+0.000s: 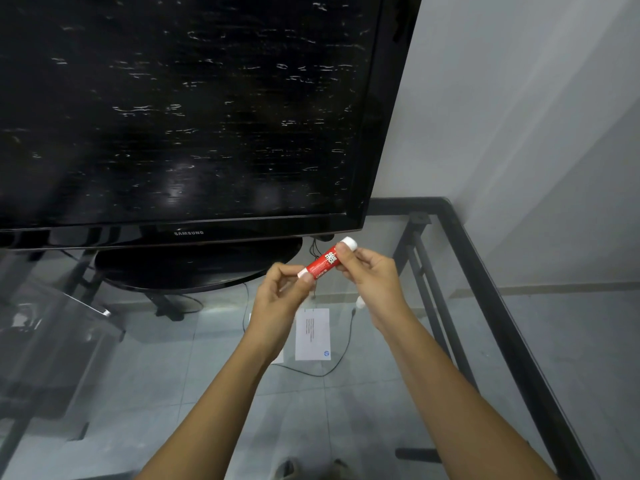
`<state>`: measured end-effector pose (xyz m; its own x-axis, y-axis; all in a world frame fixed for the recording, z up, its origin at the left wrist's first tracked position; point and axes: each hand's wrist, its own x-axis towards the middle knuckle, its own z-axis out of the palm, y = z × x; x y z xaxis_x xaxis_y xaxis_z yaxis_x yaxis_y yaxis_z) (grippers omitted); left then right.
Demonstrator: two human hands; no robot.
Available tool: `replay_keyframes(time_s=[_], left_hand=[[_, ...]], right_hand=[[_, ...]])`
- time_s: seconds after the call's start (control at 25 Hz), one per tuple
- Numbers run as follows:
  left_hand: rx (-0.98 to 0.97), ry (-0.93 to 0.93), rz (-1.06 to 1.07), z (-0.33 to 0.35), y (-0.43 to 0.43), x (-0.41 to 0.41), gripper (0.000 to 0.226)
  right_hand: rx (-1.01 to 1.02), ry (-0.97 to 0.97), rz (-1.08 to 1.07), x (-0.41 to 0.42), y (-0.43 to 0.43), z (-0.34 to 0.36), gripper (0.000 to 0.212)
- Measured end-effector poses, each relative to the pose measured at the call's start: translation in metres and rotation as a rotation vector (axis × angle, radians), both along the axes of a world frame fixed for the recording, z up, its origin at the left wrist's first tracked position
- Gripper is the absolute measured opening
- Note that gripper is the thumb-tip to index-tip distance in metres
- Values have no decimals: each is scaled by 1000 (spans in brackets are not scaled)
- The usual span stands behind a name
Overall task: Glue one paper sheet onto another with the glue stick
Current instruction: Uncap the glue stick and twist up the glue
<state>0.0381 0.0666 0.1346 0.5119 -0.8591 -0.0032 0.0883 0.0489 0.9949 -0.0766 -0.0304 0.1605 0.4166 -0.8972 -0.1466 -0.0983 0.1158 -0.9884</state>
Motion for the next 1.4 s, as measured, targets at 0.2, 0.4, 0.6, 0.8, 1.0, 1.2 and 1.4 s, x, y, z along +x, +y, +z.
replay_keyframes(time_s=[0.2, 0.4, 0.6, 0.8, 1.0, 1.2, 1.4], left_hand=[[-189, -996, 234, -15, 4, 6, 23], [30, 183, -55, -3, 4, 7, 34], [-76, -430, 117, -6, 8, 10, 18], [-425, -1518, 393, -18, 9, 11, 26], [-11, -411, 170, -7, 12, 1, 31], [-63, -139, 110, -8, 14, 8, 12], [-92, -77, 53, -9, 10, 9, 35]], right_hand=[[8, -23, 31, 2, 4, 6, 13], [-14, -12, 35, 1, 4, 6, 28], [10, -10, 36, 2, 6, 5, 23], [21, 1, 61, 9, 12, 6, 31], [19, 2, 49, 9, 9, 4, 16], [-21, 8, 57, 10, 5, 0, 17], [-18, 5, 79, 11, 2, -5, 19]])
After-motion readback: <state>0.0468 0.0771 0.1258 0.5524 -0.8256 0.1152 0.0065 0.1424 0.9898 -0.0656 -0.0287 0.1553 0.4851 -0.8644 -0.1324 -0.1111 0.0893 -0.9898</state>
